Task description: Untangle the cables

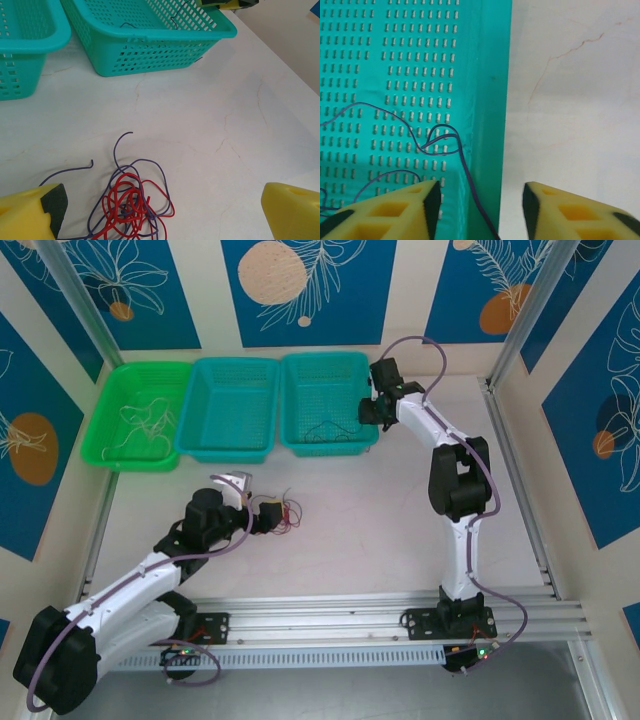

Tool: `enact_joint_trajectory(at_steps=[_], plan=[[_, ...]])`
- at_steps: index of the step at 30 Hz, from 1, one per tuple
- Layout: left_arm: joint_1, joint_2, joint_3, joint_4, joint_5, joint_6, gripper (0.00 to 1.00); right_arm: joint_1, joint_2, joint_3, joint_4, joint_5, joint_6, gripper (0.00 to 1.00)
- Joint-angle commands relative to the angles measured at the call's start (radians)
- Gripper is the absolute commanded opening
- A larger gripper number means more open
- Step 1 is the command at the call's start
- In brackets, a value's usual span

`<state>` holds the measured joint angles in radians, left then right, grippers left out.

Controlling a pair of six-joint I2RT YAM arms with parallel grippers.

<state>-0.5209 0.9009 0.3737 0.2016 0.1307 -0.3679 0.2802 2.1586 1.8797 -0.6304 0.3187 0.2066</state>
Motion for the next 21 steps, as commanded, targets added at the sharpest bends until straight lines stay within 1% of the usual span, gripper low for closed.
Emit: enact_joint_trajectory(at_steps=[1, 3, 6, 8, 9, 12, 14, 16, 21], plan=[[0.007, -0.001, -0.005, 0.033, 0.009, -0.005, 1.00, 0.032, -0.043, 0.043, -0.031, 0.085, -0.059, 0.53], [0.007, -0.001, -0.008, 0.038, 0.008, -0.006, 1.00, 0.056, -0.067, 0.052, -0.038, 0.119, -0.046, 0.52], [0.007, 0.002, -0.012, 0.044, 0.004, -0.008, 1.00, 0.082, -0.112, 0.052, -0.051, 0.127, 0.053, 0.50], [0.007, 0.004, -0.010, 0.045, 0.006, -0.007, 1.00, 0.094, -0.137, 0.044, -0.065, 0.087, 0.184, 0.47], [0.007, 0.003, -0.010, 0.048, 0.005, -0.007, 1.00, 0.098, -0.146, 0.033, -0.065, 0.048, 0.260, 0.46], [0.007, 0.007, -0.010, 0.051, 0.003, -0.005, 1.00, 0.114, -0.147, 0.012, -0.060, -0.010, 0.496, 0.44], [0.007, 0.006, -0.009, 0.049, 0.005, -0.002, 1.00, 0.124, -0.119, 0.030, -0.086, 0.011, 0.626, 0.42], [0.007, 0.001, -0.009, 0.044, 0.008, 0.003, 1.00, 0.134, -0.070, 0.081, -0.139, 0.083, 0.714, 0.41], [0.007, -0.016, -0.017, 0.039, 0.003, 0.014, 1.00, 0.139, 0.083, 0.264, -0.264, 0.144, 0.791, 0.43]])
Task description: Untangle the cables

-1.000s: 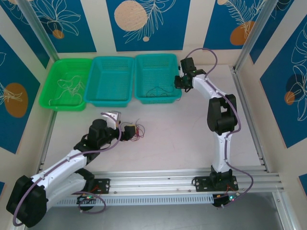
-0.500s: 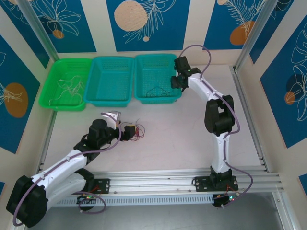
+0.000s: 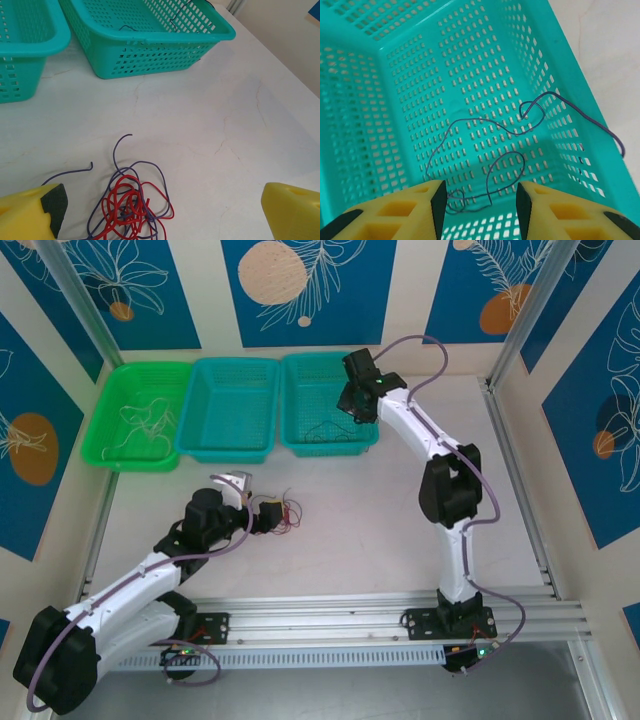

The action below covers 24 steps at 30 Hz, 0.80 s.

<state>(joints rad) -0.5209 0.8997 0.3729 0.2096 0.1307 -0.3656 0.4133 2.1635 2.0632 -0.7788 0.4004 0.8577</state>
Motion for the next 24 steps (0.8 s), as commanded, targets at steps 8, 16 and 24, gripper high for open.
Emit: enact_joint_trajectory(at_steps=[8, 16, 24], plan=[[0.007, -0.011, -0.026, 0.051, 0.010, 0.026, 1.00, 0.009, 0.224, 0.240, -0.184, 0.174, 0.162, 0.51], [0.007, 0.021, -0.032, 0.081, 0.010, 0.034, 1.00, 0.004, 0.283, 0.276, -0.147, 0.218, 0.168, 0.49], [0.007, 0.048, -0.035, 0.107, 0.009, 0.047, 1.00, 0.013, 0.370, 0.329, -0.153, 0.314, 0.208, 0.49]])
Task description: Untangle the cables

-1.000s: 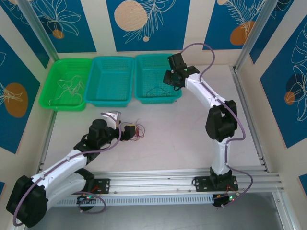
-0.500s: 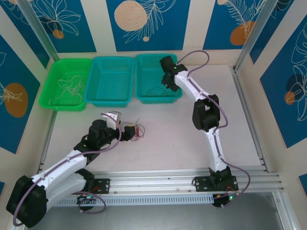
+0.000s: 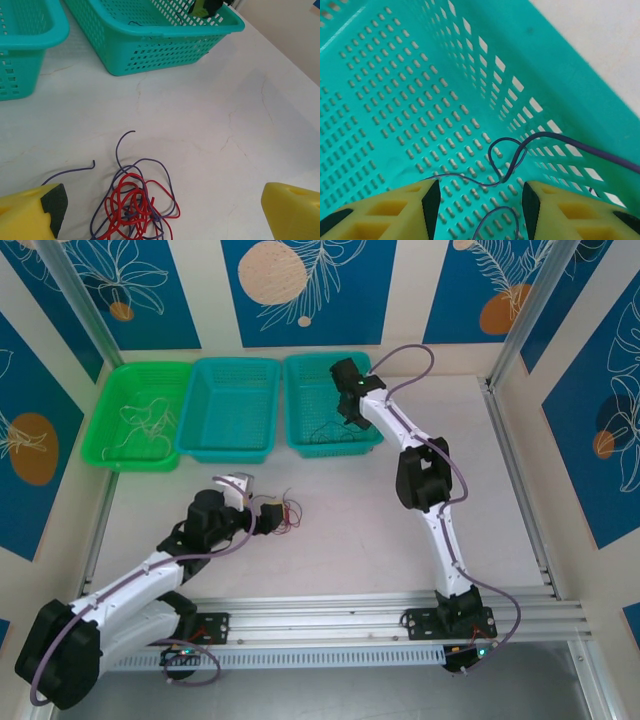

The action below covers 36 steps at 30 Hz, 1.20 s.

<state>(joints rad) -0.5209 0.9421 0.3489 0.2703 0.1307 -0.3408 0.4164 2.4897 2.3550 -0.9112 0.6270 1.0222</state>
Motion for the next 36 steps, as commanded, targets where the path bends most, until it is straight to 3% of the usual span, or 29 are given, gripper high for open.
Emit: enact_joint_trajectory(at_steps=[1, 4, 8, 13, 16, 21, 25, 30, 33, 36], plan=[[0.007, 0.007, -0.011, 0.049, 0.011, 0.024, 1.00, 0.014, 0.052, 0.045, -0.005, 0.119, 0.026, 0.49], [0.007, 0.010, -0.013, 0.051, 0.023, 0.029, 1.00, 0.024, 0.078, 0.068, 0.031, 0.208, -0.020, 0.48], [0.007, 0.005, -0.019, 0.055, 0.030, 0.030, 1.00, 0.028, 0.086, 0.066, 0.097, 0.267, -0.079, 0.37], [0.007, -0.003, -0.032, 0.059, 0.030, 0.031, 1.00, 0.050, 0.069, 0.065, 0.206, 0.286, -0.234, 0.05], [0.007, -0.001, -0.039, 0.063, 0.027, 0.034, 1.00, 0.073, 0.015, 0.019, 0.288, 0.293, -0.335, 0.00], [0.007, -0.013, -0.037, 0.057, 0.029, 0.033, 1.00, 0.117, -0.165, -0.160, 0.495, 0.274, -0.488, 0.00], [0.007, -0.037, -0.037, 0.045, 0.022, 0.032, 1.00, 0.160, -0.275, -0.262, 0.688, 0.118, -0.680, 0.00], [0.008, -0.071, -0.042, 0.021, 0.015, 0.027, 1.00, 0.161, -0.199, -0.092, 0.531, -0.202, -0.702, 0.00], [0.007, -0.103, -0.042, -0.010, 0.008, 0.024, 1.00, 0.153, -0.090, 0.074, 0.360, -0.155, -0.625, 0.00], [0.008, -0.146, -0.051, -0.033, 0.004, 0.018, 1.00, 0.133, -0.029, 0.118, 0.306, -0.196, -0.589, 0.00]])
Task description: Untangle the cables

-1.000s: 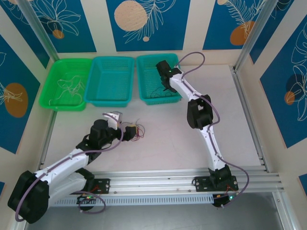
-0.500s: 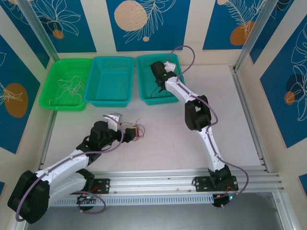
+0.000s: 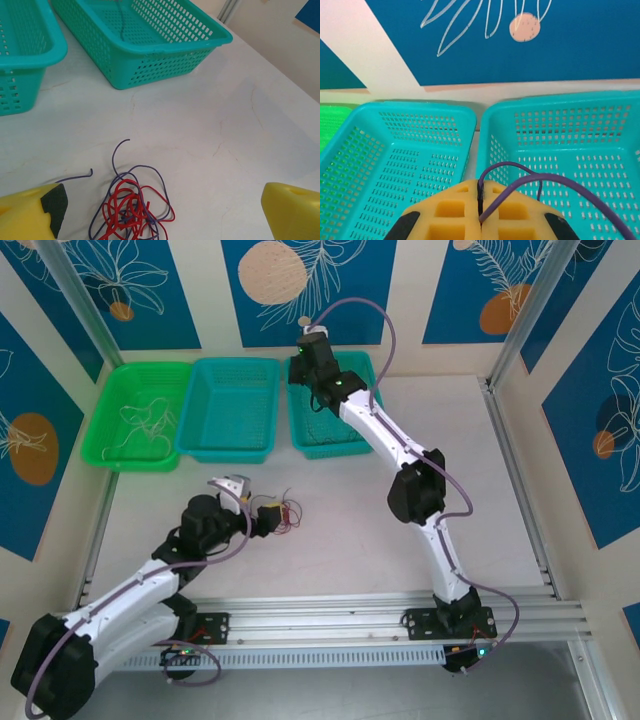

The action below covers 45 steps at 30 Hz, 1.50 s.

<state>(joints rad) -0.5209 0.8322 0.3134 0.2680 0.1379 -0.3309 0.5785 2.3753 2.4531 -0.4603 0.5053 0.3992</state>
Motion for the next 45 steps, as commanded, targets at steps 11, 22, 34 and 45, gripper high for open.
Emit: enact_joint_trajectory(at_steps=[11, 22, 34, 45], plan=[[0.007, -0.094, -0.014, -0.079, -0.004, -0.028, 1.00, -0.151, 0.070, 0.145, -0.402, -0.380, 0.196, 0.85], [0.018, -0.099, 0.144, -0.458, -0.173, -0.146, 0.92, -0.199, -0.410, -0.423, -0.255, -0.640, 0.235, 0.77], [0.334, 0.181, 0.239, -0.672, 0.029, -0.280, 0.79, 0.225, -0.761, -1.106, -0.014, -0.405, 0.094, 0.76], [0.357, 0.475, 0.298, -0.389, 0.176, -0.377, 0.72, 0.350, -0.356, -0.828, -0.068, -0.260, 0.003, 0.74]])
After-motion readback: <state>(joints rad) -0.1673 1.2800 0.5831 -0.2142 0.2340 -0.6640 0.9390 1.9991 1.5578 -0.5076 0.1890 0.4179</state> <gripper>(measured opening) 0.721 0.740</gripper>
